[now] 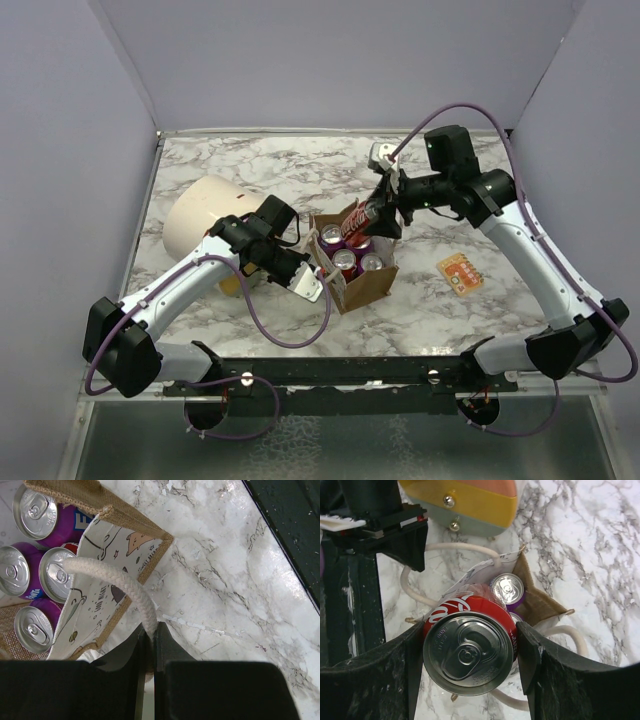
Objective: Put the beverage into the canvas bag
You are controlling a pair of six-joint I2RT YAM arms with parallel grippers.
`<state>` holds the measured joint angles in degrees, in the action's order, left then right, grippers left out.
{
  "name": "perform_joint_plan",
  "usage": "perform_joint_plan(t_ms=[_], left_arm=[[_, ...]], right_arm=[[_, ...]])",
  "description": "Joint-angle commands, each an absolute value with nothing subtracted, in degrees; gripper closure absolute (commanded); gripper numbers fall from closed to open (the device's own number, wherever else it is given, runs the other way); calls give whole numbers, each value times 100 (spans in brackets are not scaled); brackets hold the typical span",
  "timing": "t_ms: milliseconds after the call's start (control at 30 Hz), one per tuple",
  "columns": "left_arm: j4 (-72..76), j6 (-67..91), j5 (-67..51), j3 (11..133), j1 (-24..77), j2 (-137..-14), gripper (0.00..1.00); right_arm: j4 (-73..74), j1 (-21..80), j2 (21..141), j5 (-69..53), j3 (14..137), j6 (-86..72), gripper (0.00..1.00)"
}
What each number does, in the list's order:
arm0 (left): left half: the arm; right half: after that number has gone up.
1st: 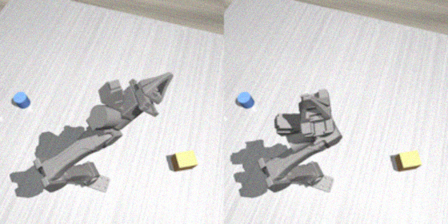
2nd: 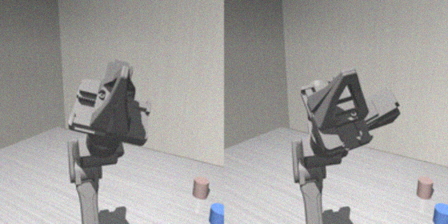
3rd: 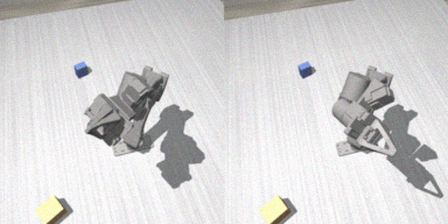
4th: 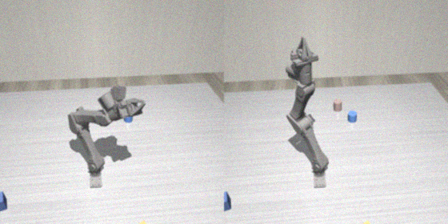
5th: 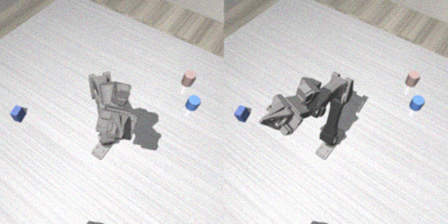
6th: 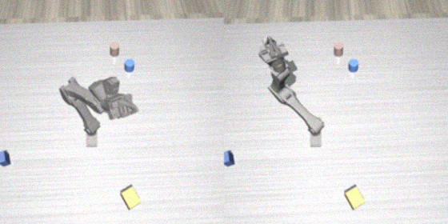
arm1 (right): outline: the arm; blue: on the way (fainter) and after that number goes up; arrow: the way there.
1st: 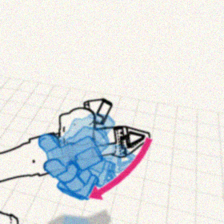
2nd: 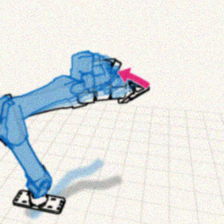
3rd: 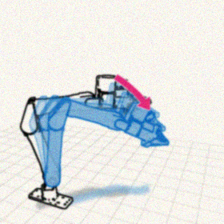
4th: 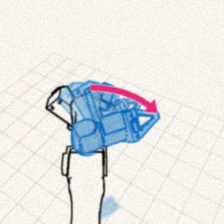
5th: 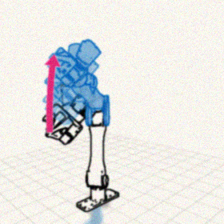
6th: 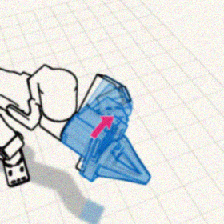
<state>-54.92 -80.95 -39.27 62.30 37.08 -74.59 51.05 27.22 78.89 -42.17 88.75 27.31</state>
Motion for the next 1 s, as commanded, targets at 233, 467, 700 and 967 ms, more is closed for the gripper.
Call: perform_joint_plan(t_ms=[233, 467, 700, 967], left_arm=[[-5599, -8191, -4139, 6245, 3711, -7470, 100], [-5597, -8185, -4130, 6237, 3714, -7452, 100], [-5611, -8191, -4131, 6257, 3712, -7482, 100], [-5617, -8194, -4138, 6272, 3709, -7488, 100]], right_arm=[[5025, 3178, 7994, -4194, 8459, 3129, 99], [5138, 3262, 8064, -4336, 8273, 3162, 99], [5377, 3304, 8073, -4426, 8151, 3233, 99], [5535, 3318, 8090, -4516, 8022, 3297, 99]])
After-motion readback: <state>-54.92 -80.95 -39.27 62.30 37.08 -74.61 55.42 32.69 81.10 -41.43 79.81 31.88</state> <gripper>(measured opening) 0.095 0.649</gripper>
